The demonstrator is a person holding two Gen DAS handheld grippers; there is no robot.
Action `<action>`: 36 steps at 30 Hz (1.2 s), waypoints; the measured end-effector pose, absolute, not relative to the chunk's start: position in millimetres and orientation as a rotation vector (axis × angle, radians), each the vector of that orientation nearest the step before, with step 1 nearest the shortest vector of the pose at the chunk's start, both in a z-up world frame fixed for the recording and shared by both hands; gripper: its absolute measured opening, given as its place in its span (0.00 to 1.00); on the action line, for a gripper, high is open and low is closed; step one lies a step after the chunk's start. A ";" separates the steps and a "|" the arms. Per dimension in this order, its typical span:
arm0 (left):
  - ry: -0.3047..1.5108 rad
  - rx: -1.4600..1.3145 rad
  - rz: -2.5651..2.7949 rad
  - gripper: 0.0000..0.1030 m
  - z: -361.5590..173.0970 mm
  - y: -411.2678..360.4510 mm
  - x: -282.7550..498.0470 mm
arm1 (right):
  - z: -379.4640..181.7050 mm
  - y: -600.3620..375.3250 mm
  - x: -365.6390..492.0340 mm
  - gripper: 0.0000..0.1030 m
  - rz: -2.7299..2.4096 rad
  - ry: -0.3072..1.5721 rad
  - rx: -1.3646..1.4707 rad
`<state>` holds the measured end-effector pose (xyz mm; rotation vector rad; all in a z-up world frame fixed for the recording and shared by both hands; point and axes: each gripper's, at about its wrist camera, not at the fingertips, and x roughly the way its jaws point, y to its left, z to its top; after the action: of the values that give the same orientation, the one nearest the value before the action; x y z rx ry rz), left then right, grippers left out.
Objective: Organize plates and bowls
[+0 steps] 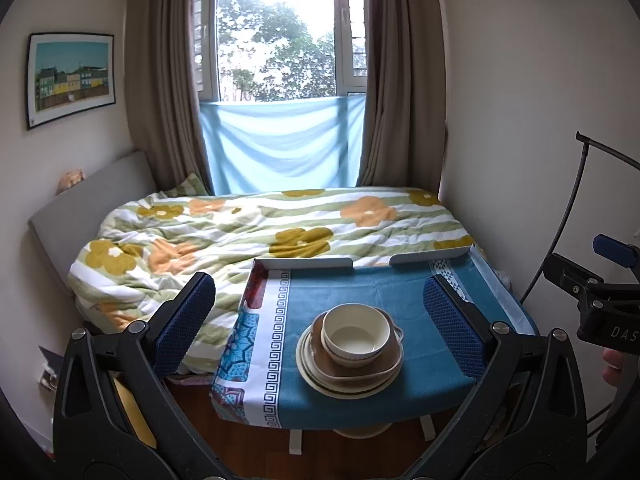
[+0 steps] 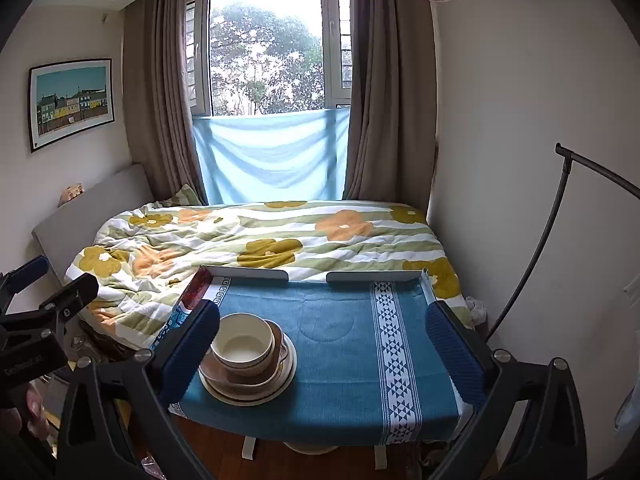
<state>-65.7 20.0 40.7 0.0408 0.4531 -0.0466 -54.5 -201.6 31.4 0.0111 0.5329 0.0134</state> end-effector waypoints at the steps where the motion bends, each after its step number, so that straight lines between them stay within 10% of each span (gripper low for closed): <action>1: 0.451 0.041 -0.047 1.00 41.3 20.1 -66.1 | 32.0 -201.7 -55.1 0.99 0.012 0.529 0.011; 36: 0.436 0.051 -0.019 1.00 48.3 17.6 -59.2 | 33.6 -200.5 -47.8 0.99 0.006 0.512 -0.005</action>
<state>-59.2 17.6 48.3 0.0506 0.4356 -0.0190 -47.8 -200.5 33.6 -0.0055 0.5116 0.0060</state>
